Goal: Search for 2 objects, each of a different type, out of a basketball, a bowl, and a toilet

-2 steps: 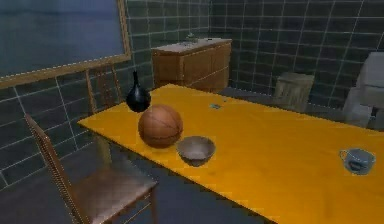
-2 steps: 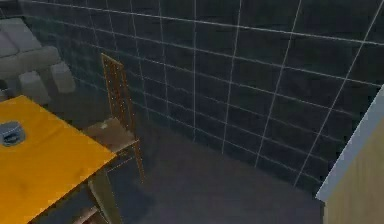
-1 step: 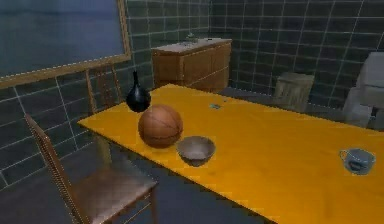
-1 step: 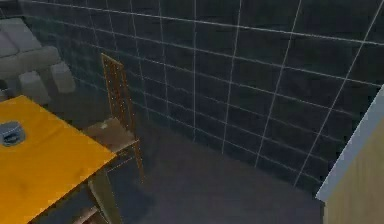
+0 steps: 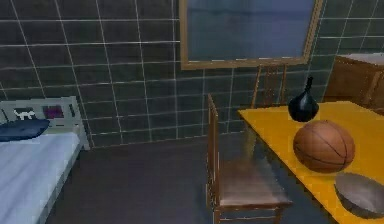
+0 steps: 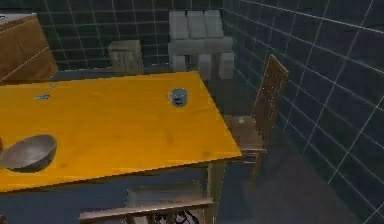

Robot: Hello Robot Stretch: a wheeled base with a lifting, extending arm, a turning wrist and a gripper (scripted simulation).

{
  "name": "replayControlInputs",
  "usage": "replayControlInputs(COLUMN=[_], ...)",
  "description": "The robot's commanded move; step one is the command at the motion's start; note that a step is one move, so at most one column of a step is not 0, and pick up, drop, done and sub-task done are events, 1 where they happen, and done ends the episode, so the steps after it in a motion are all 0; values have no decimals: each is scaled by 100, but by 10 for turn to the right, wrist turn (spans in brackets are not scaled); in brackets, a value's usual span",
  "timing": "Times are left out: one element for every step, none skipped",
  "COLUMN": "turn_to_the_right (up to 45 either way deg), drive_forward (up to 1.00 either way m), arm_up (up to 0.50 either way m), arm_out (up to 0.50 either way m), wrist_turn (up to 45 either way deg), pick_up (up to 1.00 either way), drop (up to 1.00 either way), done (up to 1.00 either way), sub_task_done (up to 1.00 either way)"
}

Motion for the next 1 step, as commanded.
replayControlInputs(turn_to_the_right=[-450], drive_forward=[0], arm_up=[0], arm_out=[0], wrist_turn=[0], pick_up=[0], drop=[0], done=[0], sub_task_done=[0])
